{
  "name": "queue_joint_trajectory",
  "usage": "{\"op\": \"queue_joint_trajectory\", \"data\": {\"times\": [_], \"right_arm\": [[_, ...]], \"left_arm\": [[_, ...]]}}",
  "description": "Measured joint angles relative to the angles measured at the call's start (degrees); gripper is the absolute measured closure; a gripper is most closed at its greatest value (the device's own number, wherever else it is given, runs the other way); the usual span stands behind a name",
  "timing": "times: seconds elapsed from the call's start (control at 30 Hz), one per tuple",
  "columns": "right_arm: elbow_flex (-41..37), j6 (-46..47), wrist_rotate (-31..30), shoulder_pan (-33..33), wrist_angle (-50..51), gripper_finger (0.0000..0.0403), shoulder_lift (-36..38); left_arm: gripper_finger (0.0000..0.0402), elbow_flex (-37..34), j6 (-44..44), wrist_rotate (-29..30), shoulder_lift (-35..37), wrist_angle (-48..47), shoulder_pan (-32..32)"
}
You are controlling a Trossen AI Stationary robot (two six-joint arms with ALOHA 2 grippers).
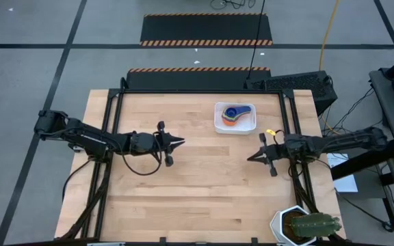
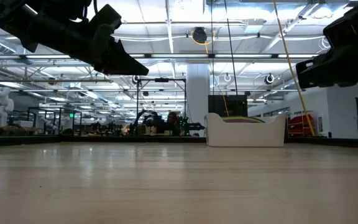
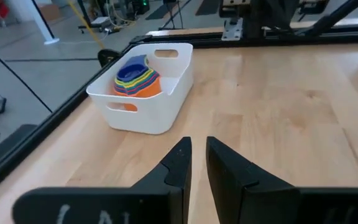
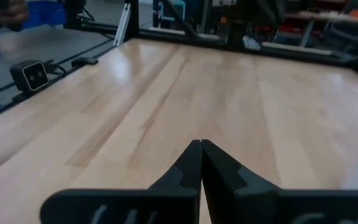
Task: Nest measuring cups in basket
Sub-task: Return to Home Position
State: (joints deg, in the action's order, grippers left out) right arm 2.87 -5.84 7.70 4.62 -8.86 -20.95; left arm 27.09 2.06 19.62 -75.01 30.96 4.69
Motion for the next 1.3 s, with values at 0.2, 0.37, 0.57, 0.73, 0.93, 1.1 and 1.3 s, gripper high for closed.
{"op": "queue_joint_trajectory", "data": {"times": [0.2, 0.37, 0.57, 0.73, 0.93, 1.1, 1.3], "right_arm": [[-0.04, -2.44, -0.07, -0.02, 4.21, 0.0403, 7.8], [-0.09, -2.47, -0.28, -0.02, 6.57, 0.0403, 14.65], [-0.11, -4.33, -0.75, -0.02, 9.52, 0.0403, 20.69], [-0.09, -5.38, -2.33, -0.02, 9.59, 0.0403, 20.8], [-0.09, -5.73, -3.44, -0.04, 9.76, 0.0403, 20.79], [-0.09, -4.67, -3.58, -0.04, 9.83, 0.0403, 20.79], [-0.11, -4.81, -3.45, -0.04, 8.18, 0.0403, 20.77]], "left_arm": [[0.0351, -3.45, 1.07, 0.04, 5.33, 0.04, -1.08], [0.0351, -9.07, -0.16, 0.17, 13.85, 0.85, -1.79], [0.0351, -14.03, 1.15, -0.05, 23.17, 0.93, -1.77], [0.0351, -18.22, 2.13, -0.07, 30.44, 0.87, -1.79], [0.0351, -21.38, 3.59, -0.18, 36.96, -0.18, -1.79], [0.0351, -23.22, 3.48, -3.36, 39.89, -0.78, -1.79], [0.0351, -25.31, 4.49, -7.34, 43.1, -0.39, -1.79]]}}
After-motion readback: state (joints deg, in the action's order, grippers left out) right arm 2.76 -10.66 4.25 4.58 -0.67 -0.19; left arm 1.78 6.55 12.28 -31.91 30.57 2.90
